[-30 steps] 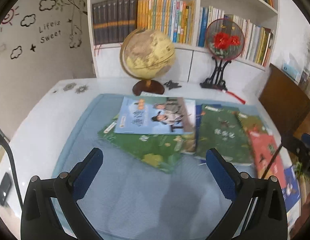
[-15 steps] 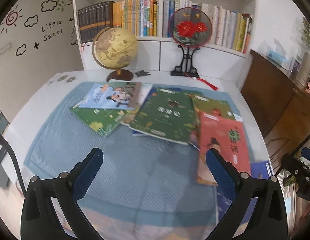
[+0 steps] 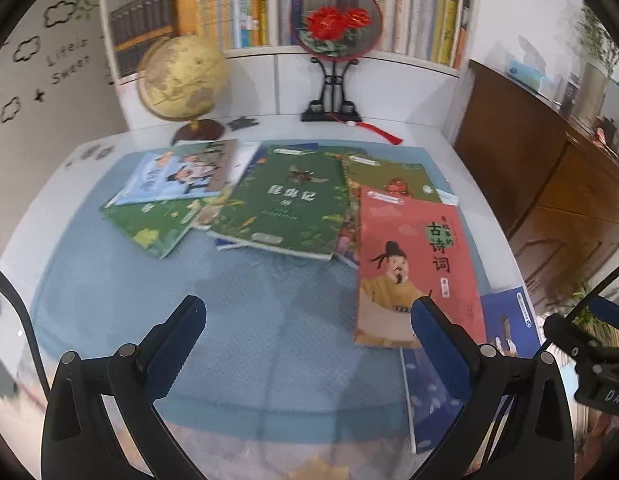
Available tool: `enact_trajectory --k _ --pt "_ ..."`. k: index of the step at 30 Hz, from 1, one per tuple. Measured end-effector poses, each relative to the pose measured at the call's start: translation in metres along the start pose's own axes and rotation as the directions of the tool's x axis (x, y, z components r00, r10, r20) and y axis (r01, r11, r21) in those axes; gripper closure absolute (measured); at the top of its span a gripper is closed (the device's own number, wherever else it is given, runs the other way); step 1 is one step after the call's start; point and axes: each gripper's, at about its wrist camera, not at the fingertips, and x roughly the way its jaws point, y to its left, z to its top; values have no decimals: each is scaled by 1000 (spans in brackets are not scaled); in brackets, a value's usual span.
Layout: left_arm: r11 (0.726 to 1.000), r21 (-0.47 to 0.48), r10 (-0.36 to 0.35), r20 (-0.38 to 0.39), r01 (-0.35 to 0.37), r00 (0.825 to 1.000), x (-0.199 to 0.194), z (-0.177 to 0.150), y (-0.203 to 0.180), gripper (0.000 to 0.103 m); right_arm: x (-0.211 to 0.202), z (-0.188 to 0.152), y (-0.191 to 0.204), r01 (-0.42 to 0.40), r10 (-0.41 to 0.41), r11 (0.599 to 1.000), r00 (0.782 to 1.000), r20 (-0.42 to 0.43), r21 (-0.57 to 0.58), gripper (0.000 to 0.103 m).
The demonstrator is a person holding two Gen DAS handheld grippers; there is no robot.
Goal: Organize books
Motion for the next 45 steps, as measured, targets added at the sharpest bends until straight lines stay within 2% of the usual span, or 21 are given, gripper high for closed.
enact_trajectory --k 4,7,11,17,19,20,24,26,30,36,41,45 --pt "994 51 -96 -80 100 992 31 5 -7 1 20 4 1 15 -15 1000 1000 -26 3 1" --pt "989 86 -107 -128 118 986 51 8 -11 1 37 10 5 47 -46 999 998 -53 5 1" --pt "984 80 -147 -162 161 976 73 14 -9 1 59 16 7 60 -57 998 994 -97 30 1" --pt "960 89 -239 -236 266 942 109 13 -6 3 88 19 7 72 -67 997 991 -116 40 2" --pt "955 86 -252 -274 285 928 123 9 -8 16 104 18 7 71 -65 997 987 -144 37 12" --pt "952 83 -259 -293 295 920 130 8 -11 19 112 17 7 71 -64 997 984 -163 35 21" --pt "947 66 -274 -338 313 900 147 1 -19 35 134 16 4 62 -50 997 979 -198 55 25" --pt "950 59 -269 -344 306 900 151 -1 -21 36 140 15 1 50 -36 997 977 -209 63 26" --pt "950 15 -287 -350 311 892 157 -4 -21 37 152 12 0 19 -4 998 971 -238 58 37" --pt "960 -34 -273 -353 279 895 159 -7 -26 37 154 15 1 -24 24 1000 972 -233 3 37" --pt "959 -41 -275 -356 279 893 159 -10 -39 38 157 20 5 -110 100 993 965 -243 -30 37" --pt "963 -42 -262 -352 265 898 158 -11 -41 38 154 24 -2 -98 86 994 970 -227 -46 37"
